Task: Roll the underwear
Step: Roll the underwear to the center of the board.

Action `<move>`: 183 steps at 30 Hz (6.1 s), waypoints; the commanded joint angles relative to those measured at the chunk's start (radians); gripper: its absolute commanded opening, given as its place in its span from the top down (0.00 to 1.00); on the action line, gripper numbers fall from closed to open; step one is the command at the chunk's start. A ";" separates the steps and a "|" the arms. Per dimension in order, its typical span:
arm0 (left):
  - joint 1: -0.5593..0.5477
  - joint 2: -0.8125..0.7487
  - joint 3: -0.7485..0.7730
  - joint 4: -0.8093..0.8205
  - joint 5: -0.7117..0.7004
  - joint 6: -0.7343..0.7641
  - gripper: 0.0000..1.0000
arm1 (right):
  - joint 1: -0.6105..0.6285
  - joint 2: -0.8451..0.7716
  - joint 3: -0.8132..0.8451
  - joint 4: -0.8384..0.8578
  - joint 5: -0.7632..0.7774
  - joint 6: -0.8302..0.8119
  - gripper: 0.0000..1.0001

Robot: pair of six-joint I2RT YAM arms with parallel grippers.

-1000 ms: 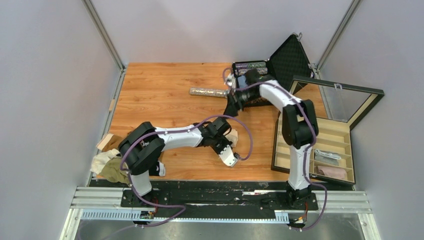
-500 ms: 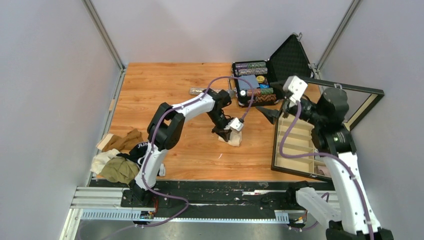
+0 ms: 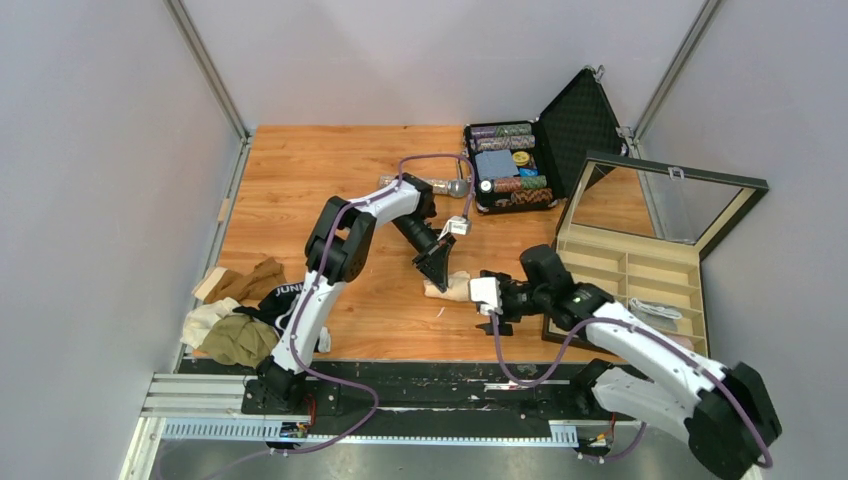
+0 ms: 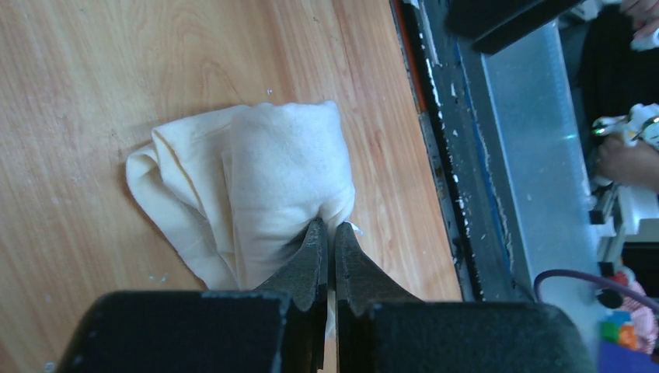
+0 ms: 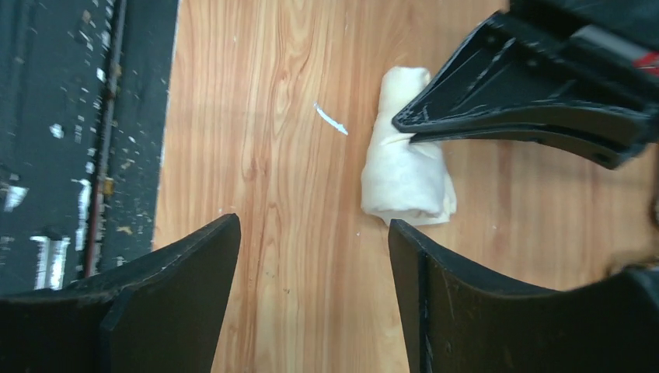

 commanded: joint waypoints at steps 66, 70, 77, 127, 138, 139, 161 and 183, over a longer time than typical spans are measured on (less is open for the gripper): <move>-0.104 -1.207 -1.392 1.635 -0.734 -0.249 0.32 | -0.041 1.245 0.710 -0.126 -0.256 0.341 1.00; -0.144 -1.116 -1.388 1.753 -0.842 -0.294 0.32 | -0.043 1.249 0.703 -0.129 -0.282 0.339 1.00; -0.147 -1.019 -1.393 1.776 -0.870 -0.152 0.33 | -0.047 1.275 0.694 -0.130 -0.310 0.367 1.00; -0.094 -0.384 -0.567 0.532 -0.687 -0.246 1.00 | -0.509 0.414 0.651 0.112 -0.132 0.531 0.00; -0.060 -0.265 -0.450 0.433 -0.593 -0.363 1.00 | -0.060 0.100 0.081 0.203 -0.055 -0.101 0.37; -0.056 -0.253 -0.436 0.428 -0.590 -0.368 1.00 | -0.034 0.146 0.077 0.227 -0.032 -0.103 0.38; -0.029 -0.224 -0.404 0.403 -0.562 -0.392 1.00 | 0.100 0.672 0.163 0.715 0.140 -0.147 0.33; -0.010 -0.201 -0.373 0.350 -0.518 -0.358 1.00 | 0.096 0.801 0.247 0.679 0.260 -0.084 0.33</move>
